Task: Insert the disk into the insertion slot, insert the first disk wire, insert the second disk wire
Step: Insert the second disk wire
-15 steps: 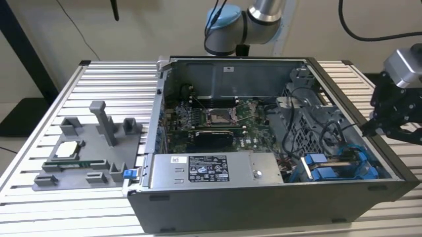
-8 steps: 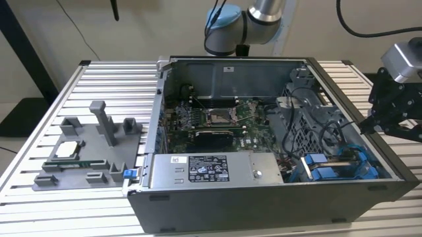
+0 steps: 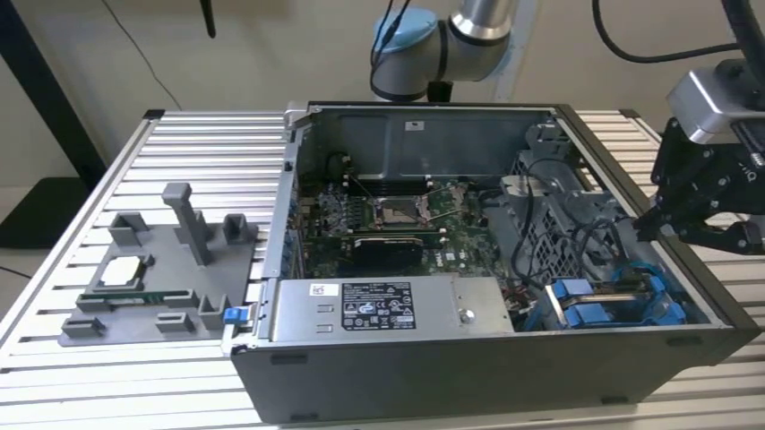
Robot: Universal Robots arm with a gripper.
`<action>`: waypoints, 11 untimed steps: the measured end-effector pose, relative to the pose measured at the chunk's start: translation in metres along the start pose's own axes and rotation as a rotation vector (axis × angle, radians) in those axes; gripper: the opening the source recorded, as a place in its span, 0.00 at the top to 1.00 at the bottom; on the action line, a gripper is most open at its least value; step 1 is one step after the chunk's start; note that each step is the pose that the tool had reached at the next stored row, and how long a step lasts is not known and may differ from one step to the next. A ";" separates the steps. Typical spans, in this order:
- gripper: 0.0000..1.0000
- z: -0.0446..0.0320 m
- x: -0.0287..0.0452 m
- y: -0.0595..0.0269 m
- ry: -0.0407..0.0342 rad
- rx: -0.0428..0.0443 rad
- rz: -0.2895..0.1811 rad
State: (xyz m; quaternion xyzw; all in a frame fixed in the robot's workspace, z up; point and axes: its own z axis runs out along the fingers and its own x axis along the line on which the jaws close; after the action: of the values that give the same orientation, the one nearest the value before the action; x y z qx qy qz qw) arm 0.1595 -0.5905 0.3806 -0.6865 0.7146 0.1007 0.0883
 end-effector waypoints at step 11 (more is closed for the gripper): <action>1.00 -0.0011 0.0010 0.0428 0.0039 0.0052 -0.001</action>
State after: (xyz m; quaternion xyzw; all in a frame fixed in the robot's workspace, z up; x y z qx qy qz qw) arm 0.1168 -0.5902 0.3824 -0.6870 0.7146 0.0975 0.0888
